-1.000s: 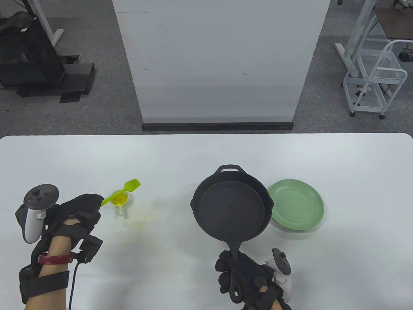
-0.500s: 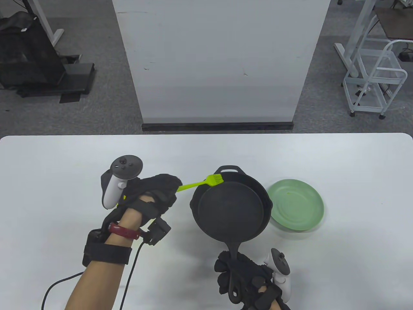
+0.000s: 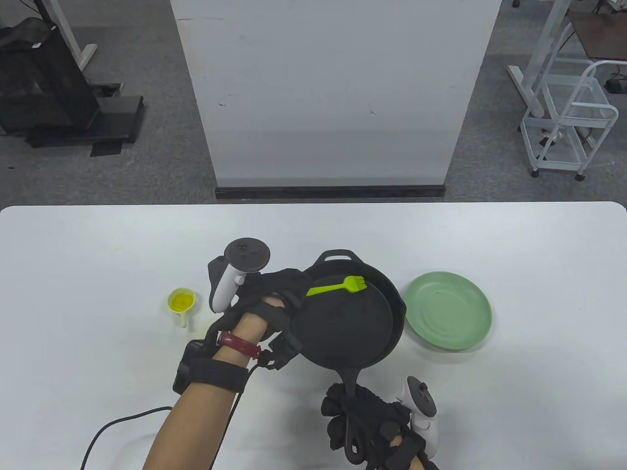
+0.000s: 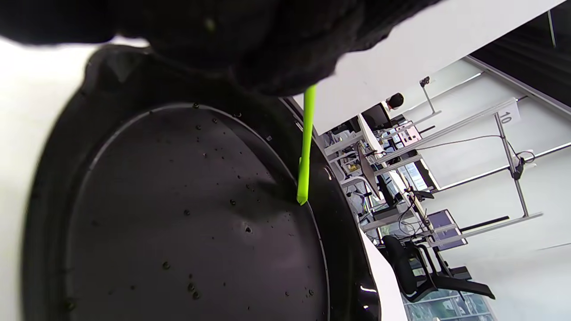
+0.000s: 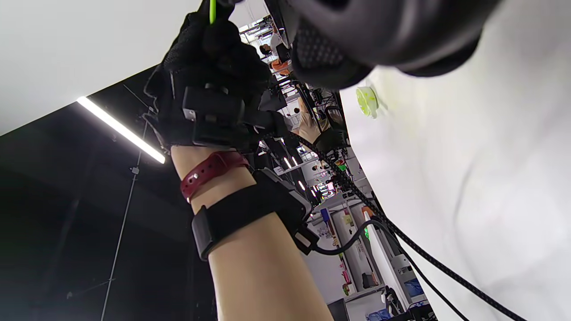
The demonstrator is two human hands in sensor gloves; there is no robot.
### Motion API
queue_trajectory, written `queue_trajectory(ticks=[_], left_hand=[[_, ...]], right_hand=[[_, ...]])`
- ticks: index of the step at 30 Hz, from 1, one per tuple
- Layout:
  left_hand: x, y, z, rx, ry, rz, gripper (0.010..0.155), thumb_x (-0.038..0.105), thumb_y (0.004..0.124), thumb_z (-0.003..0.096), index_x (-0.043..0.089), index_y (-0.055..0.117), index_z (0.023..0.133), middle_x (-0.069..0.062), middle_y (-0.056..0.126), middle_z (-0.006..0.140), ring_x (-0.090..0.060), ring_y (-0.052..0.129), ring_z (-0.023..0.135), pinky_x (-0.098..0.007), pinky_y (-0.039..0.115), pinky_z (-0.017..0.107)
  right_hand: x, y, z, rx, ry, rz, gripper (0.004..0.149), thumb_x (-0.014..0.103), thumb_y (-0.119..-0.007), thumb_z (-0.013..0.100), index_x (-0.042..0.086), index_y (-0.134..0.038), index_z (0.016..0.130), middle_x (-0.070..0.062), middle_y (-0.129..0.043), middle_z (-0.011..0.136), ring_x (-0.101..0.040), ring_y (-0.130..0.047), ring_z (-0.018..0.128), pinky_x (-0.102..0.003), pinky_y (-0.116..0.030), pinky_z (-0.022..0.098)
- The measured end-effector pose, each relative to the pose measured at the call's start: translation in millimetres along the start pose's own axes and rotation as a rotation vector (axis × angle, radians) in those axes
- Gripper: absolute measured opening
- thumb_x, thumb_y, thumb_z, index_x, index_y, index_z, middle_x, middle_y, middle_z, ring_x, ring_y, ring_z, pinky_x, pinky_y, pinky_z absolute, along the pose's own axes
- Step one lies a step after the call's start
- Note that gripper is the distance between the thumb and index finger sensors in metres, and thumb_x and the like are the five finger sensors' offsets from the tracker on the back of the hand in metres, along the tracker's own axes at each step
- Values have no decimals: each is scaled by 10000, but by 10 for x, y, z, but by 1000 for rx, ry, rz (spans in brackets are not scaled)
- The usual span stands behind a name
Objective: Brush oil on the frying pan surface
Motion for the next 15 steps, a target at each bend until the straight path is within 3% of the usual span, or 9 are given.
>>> queue_trajectory(ticks=[7, 15], left_hand=[[17, 16, 24, 50, -14, 103, 476, 360, 694, 486, 137, 740, 904, 11, 952, 433, -206, 908, 193, -410, 833, 209], [83, -112, -132, 156, -6, 305, 474, 365, 712, 481, 132, 755, 892, 16, 954, 395, -204, 910, 167, -409, 837, 189]], right_hand=[[-2, -2, -4, -19, -4, -18, 571, 333, -622, 495, -16, -441, 909, -267, -570, 856, -191, -888, 510, -387, -821, 378], [-5, -12, -5, -13, -1, -8, 573, 337, -613, 498, -18, -435, 910, -266, -567, 855, -178, -886, 509, -379, -825, 380]])
Point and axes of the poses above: the tracker on the back of each hand, its own x axis roughly to the thumb side, its own z axis roughly from the wrist to the fingertips, y = z × x, the point moved 1 cm from there along z, roughly from the wrist to the fingertips
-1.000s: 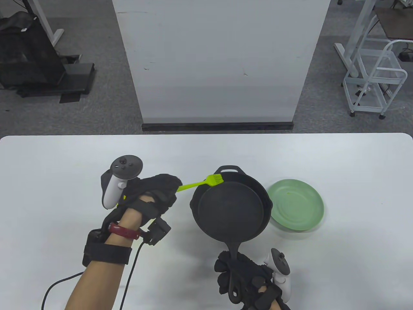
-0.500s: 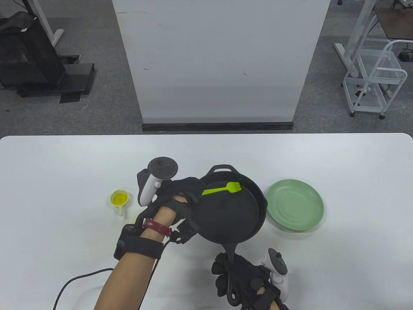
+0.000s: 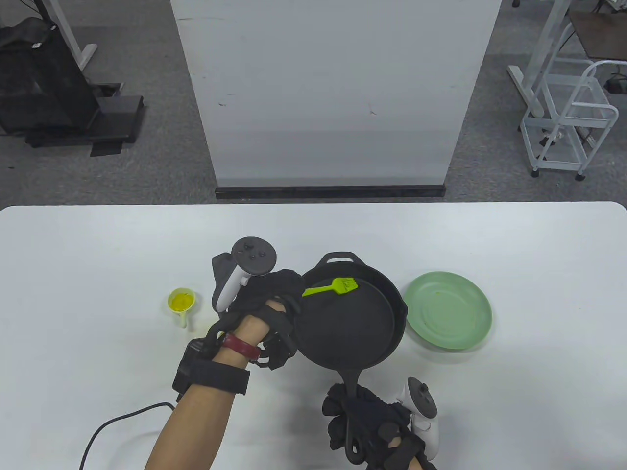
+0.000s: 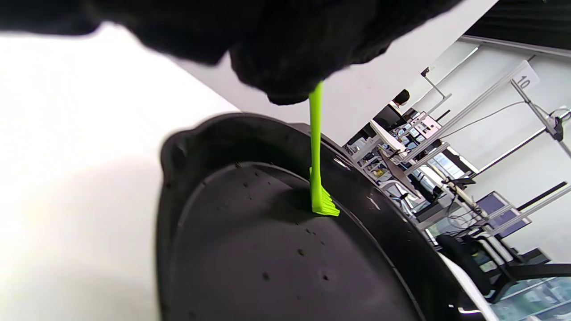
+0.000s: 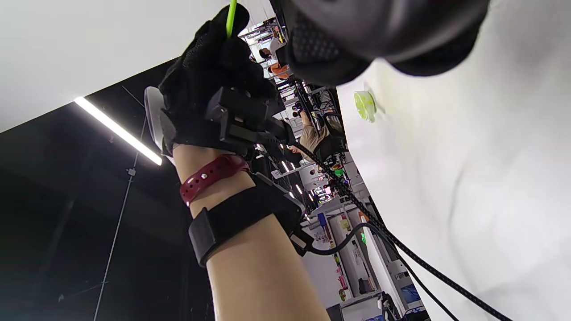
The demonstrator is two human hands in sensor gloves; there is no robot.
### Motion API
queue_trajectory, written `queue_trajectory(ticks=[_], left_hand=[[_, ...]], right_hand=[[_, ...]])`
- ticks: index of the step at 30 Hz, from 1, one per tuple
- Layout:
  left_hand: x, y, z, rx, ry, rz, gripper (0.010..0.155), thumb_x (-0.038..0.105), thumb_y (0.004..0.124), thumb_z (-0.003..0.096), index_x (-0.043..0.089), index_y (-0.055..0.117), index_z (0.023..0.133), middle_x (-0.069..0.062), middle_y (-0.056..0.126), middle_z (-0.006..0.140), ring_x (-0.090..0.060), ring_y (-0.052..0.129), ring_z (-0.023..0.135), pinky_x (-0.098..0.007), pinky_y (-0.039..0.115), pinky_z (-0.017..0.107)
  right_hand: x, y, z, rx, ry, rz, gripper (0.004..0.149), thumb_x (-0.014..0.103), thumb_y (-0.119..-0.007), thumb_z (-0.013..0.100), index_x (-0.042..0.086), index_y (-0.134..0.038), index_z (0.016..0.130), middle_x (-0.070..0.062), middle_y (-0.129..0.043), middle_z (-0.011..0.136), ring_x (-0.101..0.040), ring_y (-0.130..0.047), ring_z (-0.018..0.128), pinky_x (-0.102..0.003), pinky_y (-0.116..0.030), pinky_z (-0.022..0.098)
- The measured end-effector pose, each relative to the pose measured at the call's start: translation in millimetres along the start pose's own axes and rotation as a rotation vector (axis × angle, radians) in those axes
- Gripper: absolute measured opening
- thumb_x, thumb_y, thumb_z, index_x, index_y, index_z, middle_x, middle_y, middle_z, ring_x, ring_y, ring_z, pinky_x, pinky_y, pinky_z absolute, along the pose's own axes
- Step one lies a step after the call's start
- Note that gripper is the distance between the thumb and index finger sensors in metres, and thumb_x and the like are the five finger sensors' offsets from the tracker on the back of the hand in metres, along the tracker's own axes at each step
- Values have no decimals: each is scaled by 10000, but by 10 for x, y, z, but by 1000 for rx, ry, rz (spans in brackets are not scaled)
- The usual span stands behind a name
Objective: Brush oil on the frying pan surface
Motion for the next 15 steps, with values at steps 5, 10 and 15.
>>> queue_trajectory(ticks=[5, 10, 15], left_hand=[[73, -125, -181, 99, 24, 189, 474, 359, 717, 480, 125, 757, 891, 10, 955, 392, -206, 910, 167, -412, 837, 189], [199, -180, -383, 181, 66, 282, 473, 347, 734, 480, 120, 765, 894, -11, 959, 404, -226, 912, 185, -429, 832, 207], [398, -163, -585, 279, 96, 479, 466, 346, 744, 483, 145, 777, 902, -20, 963, 417, -237, 912, 206, -438, 827, 228]], right_hand=[[-1, -5, -2, 0, -3, 3, 574, 339, -611, 499, -17, -432, 912, -266, -564, 859, -174, -889, 512, -383, -827, 385], [-9, -10, 6, 3, -9, 2, 573, 336, -608, 500, -13, -426, 916, -264, -556, 868, -172, -899, 534, -401, -836, 409], [-14, -1, 6, -5, -12, 8, 576, 336, -607, 500, -13, -419, 918, -266, -551, 872, -173, -913, 544, -416, -844, 426]])
Point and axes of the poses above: the tracker on the back of each hand, its own x axis roughly to the thumb side, its own z axis roughly from the wrist to the fingertips, y = z × x, the point moved 1 cm from there along z, roughly from the wrist to the fingertips
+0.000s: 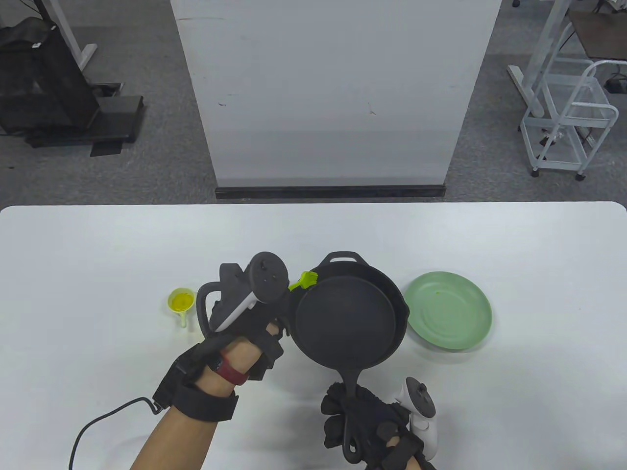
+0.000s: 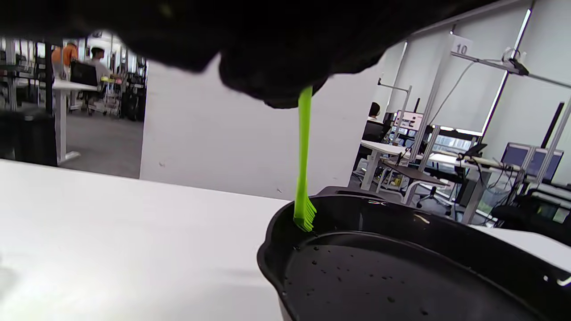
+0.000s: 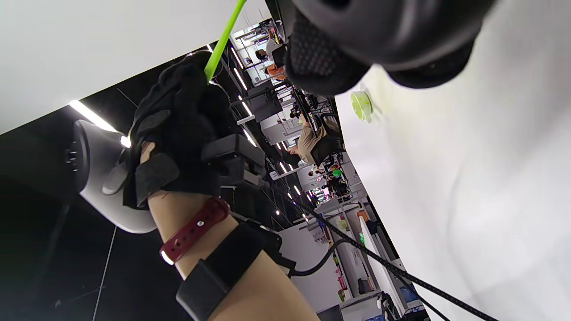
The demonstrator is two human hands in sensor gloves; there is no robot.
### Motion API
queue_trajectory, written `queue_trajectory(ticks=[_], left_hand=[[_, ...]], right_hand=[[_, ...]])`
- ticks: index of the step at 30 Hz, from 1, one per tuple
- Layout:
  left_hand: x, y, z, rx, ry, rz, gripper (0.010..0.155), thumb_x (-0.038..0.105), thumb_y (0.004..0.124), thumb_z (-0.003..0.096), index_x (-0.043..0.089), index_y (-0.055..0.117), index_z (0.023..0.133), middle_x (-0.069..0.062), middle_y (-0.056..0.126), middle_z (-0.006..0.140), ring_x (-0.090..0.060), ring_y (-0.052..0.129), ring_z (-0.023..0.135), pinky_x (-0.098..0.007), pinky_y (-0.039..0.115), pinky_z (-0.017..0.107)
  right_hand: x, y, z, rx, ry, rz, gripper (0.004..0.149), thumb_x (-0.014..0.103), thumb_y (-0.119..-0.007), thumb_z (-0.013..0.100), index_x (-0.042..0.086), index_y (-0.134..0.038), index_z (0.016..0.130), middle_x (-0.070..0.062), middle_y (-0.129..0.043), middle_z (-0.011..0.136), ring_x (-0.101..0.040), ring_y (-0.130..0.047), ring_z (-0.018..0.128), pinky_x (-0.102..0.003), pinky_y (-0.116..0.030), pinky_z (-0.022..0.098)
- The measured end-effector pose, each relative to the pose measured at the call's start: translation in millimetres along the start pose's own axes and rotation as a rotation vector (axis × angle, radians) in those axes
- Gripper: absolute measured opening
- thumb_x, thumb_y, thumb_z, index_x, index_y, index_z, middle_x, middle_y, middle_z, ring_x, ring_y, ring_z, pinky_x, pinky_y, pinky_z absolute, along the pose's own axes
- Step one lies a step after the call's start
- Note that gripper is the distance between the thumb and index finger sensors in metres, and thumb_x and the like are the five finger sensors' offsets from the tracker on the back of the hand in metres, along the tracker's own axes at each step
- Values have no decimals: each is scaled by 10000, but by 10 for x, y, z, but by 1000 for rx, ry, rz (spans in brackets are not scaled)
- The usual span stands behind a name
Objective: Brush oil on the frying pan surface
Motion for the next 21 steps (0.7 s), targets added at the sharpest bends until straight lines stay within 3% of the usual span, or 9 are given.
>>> queue_trajectory(ticks=[5, 21], left_hand=[[248, 156, -28, -34, 53, 96, 466, 347, 743, 482, 149, 780, 903, -19, 969, 424, -238, 921, 211, -438, 836, 232], [390, 421, 205, -250, 117, -360, 489, 330, 721, 481, 78, 736, 900, -30, 984, 439, -243, 948, 196, -445, 855, 220]], right_hand=[[-1, -5, 9, 12, 1, -1, 577, 334, -607, 498, -17, -421, 917, -267, -557, 869, -160, -936, 528, -416, -862, 417], [10, -6, 14, 25, 10, 7, 575, 332, -607, 493, -32, -432, 902, -263, -590, 832, -155, -941, 469, -408, -866, 377]])
Point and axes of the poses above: the tracker on the back of each hand, its own x axis roughly to the thumb side, its own z axis roughly from the wrist to the fingertips, y = z × x, the point moved 1 cm from there along z, roughly from the wrist to the fingertips
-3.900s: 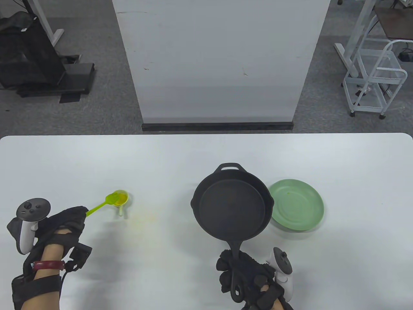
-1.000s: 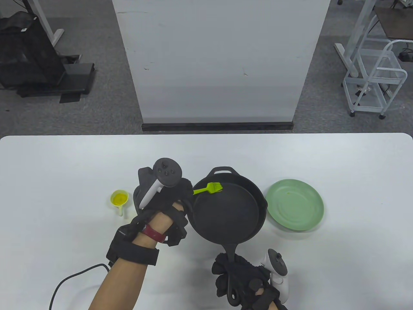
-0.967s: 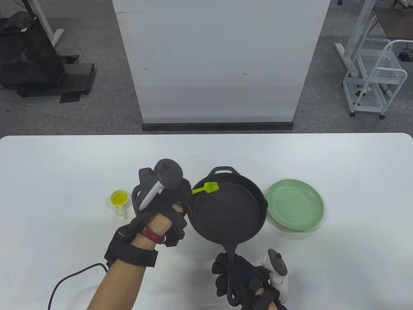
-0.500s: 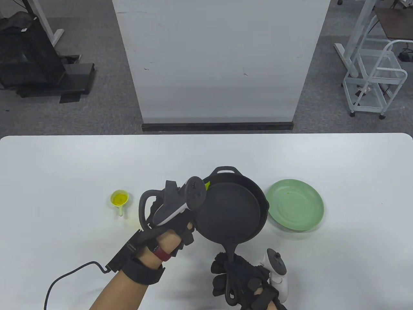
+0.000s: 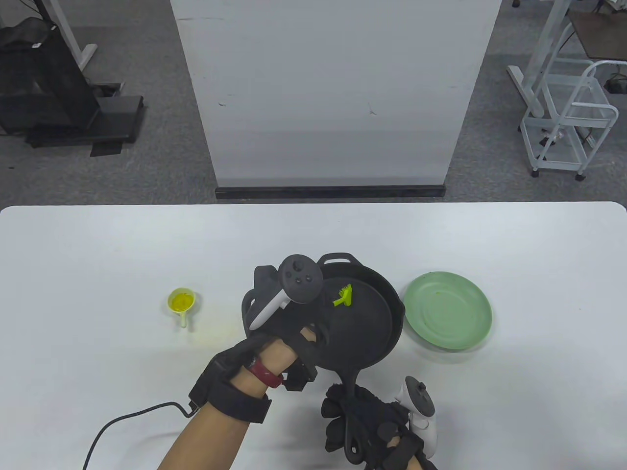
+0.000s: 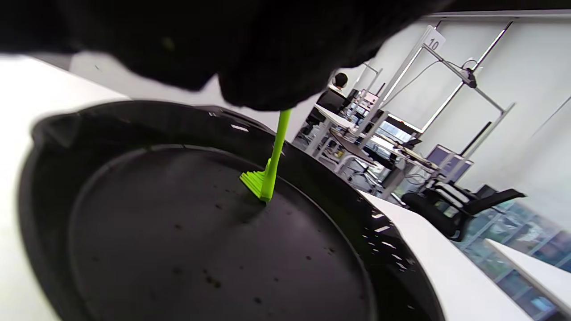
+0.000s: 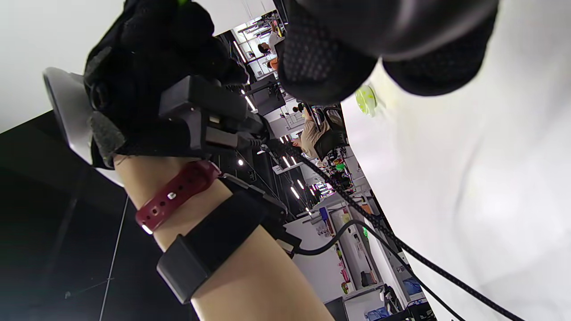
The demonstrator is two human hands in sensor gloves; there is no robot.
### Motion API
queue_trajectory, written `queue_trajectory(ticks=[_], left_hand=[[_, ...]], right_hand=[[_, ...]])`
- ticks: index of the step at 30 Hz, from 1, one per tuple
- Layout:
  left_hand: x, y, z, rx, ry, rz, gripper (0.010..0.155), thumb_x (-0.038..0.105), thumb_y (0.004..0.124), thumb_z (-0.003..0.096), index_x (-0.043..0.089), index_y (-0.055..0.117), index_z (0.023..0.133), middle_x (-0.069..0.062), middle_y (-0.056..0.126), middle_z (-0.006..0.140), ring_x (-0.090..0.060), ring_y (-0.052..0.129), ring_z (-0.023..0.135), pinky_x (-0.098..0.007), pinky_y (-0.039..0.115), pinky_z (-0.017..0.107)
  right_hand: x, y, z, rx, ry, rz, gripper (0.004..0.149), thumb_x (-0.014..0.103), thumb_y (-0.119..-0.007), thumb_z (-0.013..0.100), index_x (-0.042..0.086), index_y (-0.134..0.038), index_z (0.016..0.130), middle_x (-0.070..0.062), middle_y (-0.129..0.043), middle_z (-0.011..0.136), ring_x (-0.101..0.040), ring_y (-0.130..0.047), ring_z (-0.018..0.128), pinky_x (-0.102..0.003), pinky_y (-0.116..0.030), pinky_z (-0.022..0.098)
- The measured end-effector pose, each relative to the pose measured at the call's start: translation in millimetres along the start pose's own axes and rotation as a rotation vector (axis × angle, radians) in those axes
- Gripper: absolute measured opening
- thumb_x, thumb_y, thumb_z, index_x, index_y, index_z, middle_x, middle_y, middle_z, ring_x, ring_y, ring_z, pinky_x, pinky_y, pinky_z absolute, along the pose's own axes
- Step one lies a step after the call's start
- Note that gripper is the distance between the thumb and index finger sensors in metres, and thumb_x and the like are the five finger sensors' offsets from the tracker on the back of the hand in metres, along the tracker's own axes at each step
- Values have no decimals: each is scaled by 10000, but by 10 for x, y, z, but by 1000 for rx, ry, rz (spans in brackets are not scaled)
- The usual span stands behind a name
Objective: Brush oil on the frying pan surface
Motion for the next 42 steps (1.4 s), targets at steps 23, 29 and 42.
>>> queue_trajectory(ticks=[23, 29, 42], left_hand=[[-688, -226, 31, -98, -144, -161, 467, 367, 718, 487, 146, 774, 894, 23, 972, 347, -187, 924, 110, -399, 855, 140], [-685, -406, -159, 18, -169, 82, 462, 372, 730, 483, 155, 795, 885, 26, 976, 325, -190, 925, 94, -401, 856, 128], [-176, -478, -504, 173, -118, 424, 462, 365, 755, 476, 117, 815, 862, 28, 988, 306, -192, 936, 85, -401, 862, 126]], right_hand=[[6, -4, -11, -2, 10, 10, 577, 340, -600, 497, -34, -435, 905, -265, -588, 833, -134, -935, 455, -393, -871, 389], [0, 6, -18, -23, 2, 12, 576, 341, -600, 497, -41, -448, 899, -264, -608, 814, -125, -936, 431, -384, -875, 372], [-30, 38, -15, -65, -22, 6, 571, 339, -603, 496, -29, -446, 903, -254, -609, 815, -135, -930, 433, -397, -862, 382]])
Point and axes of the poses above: the tracker on the back of each hand, its own x axis roughly to the thumb side, its own z axis roughly from the wrist to the fingertips, y = z × x, the point moved 1 cm from there along z, roughly from the wrist to the fingertips
